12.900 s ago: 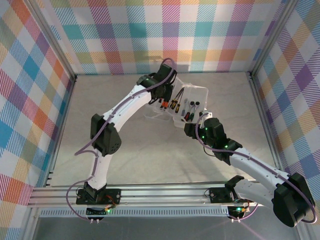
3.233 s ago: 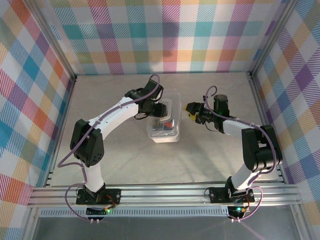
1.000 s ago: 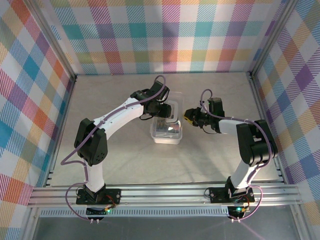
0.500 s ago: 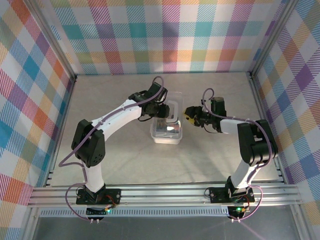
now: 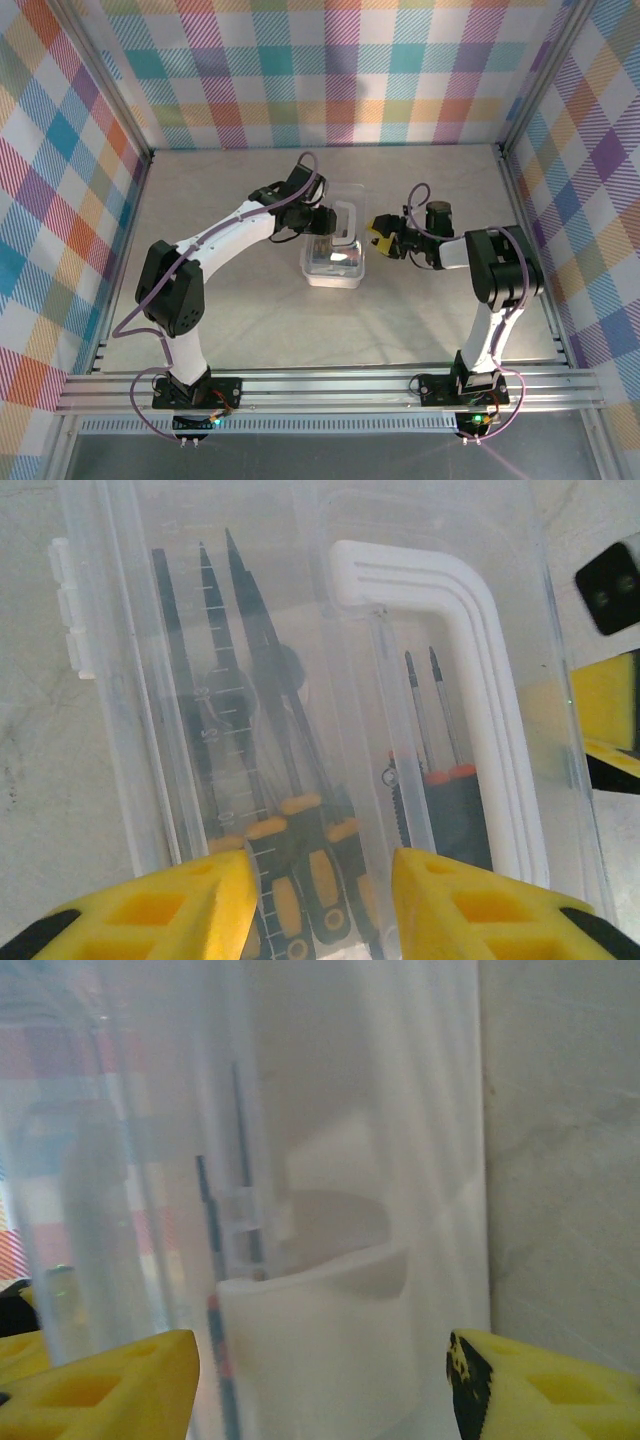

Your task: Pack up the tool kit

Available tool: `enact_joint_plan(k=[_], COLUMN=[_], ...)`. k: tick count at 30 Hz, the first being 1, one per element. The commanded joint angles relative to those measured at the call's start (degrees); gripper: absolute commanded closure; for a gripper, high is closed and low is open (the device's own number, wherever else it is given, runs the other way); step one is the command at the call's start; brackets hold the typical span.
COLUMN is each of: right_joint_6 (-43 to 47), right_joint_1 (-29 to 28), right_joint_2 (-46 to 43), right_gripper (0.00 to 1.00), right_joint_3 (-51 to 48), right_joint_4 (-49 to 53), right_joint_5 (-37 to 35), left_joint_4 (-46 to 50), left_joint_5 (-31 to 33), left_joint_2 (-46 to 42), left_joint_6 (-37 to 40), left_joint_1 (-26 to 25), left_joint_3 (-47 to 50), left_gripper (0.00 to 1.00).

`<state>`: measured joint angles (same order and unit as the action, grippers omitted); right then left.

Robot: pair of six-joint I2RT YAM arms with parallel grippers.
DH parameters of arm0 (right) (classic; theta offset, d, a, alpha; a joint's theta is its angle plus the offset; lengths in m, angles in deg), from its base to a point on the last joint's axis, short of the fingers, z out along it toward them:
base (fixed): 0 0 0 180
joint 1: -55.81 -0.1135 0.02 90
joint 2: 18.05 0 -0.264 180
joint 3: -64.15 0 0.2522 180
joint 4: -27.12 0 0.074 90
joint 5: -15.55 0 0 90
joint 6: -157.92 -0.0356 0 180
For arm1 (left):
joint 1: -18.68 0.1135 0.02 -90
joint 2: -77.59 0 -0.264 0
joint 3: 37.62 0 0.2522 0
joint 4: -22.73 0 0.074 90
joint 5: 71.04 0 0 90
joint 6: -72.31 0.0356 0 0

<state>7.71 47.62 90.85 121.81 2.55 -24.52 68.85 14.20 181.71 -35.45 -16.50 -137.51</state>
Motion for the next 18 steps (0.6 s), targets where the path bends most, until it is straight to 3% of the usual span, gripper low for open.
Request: enact_joint_plan(k=[1,11,18], right_joint_6=[-5.60,-21.72,-28.37], right_joint_1=[0.43,-0.05,-1.44], right_joint_2=[2.00,9.53,11.68], right_gripper=[0.31,0.25,0.25], right_joint_3=[-0.87,-2.43,-2.56], right_joint_4=[-10.86,-30.65,-37.88], right_joint_5=[3.46,4.10,3.24], left_joint_4=[8.77,8.77,8.86], left_joint_5=[-0.95,-2.01,-2.18], left_joint_2=[4.74,4.96,5.18], left_joint_6=[-0.35,-0.26,-0.34], left_joint_1=[0.90,0.90,0.91], left_joint_3=[4.81,3.81,3.43], left_gripper=[0.57,0.58,0.58])
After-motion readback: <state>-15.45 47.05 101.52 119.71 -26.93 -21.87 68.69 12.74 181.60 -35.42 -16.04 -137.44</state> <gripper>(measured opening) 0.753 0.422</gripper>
